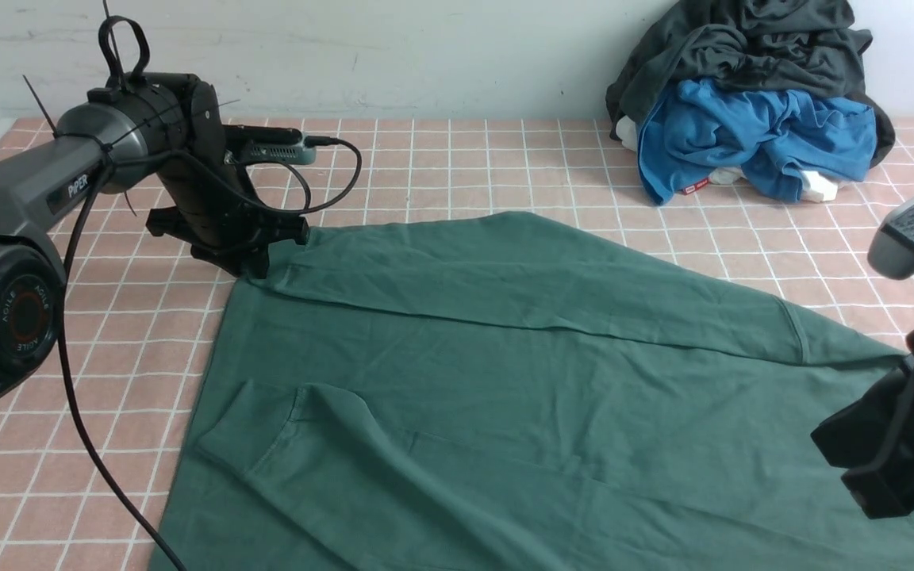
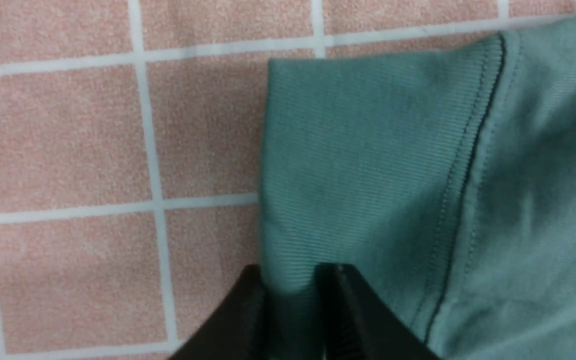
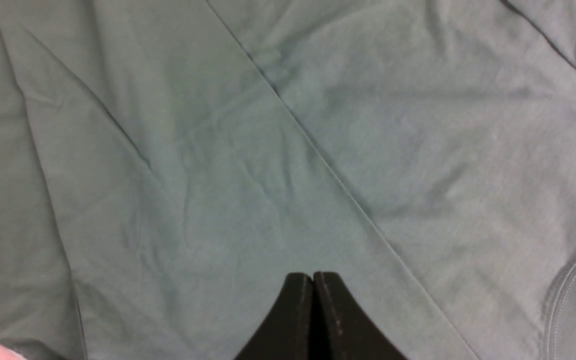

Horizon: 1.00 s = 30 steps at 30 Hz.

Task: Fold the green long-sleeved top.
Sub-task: Use the left arm to clamp the cuff farthest from it

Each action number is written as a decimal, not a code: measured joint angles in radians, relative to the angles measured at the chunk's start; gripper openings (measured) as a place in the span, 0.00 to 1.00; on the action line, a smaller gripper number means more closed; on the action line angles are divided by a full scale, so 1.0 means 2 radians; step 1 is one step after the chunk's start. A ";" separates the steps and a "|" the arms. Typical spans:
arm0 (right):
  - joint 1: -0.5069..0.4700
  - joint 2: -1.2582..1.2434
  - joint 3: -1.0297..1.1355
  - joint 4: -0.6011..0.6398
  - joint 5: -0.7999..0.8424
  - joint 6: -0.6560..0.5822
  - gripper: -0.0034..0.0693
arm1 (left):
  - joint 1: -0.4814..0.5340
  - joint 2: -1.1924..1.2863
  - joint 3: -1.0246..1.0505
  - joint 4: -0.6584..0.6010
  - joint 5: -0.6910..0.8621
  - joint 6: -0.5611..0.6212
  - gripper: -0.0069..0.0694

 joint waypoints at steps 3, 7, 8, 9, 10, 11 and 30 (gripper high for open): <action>0.000 0.000 0.000 0.000 -0.005 0.000 0.03 | 0.000 -0.001 0.000 0.001 0.004 0.000 0.17; 0.000 0.000 0.000 0.000 -0.009 0.000 0.03 | 0.000 -0.006 0.000 0.004 0.008 0.000 0.13; 0.000 0.000 0.000 0.000 -0.010 0.000 0.03 | 0.000 -0.008 0.000 0.005 0.009 0.000 0.13; 0.000 0.000 0.000 0.000 -0.010 0.000 0.03 | 0.000 -0.010 0.000 0.005 0.010 0.000 0.13; 0.000 0.000 0.000 0.000 -0.010 0.000 0.03 | 0.000 -0.011 -0.002 0.006 0.014 0.000 0.13; 0.000 0.000 0.000 0.000 -0.011 0.000 0.03 | 0.000 -0.011 -0.003 0.006 0.016 0.000 0.13; 0.000 0.000 0.000 -0.005 -0.014 0.000 0.03 | 0.000 -0.011 -0.005 0.020 0.022 0.016 0.44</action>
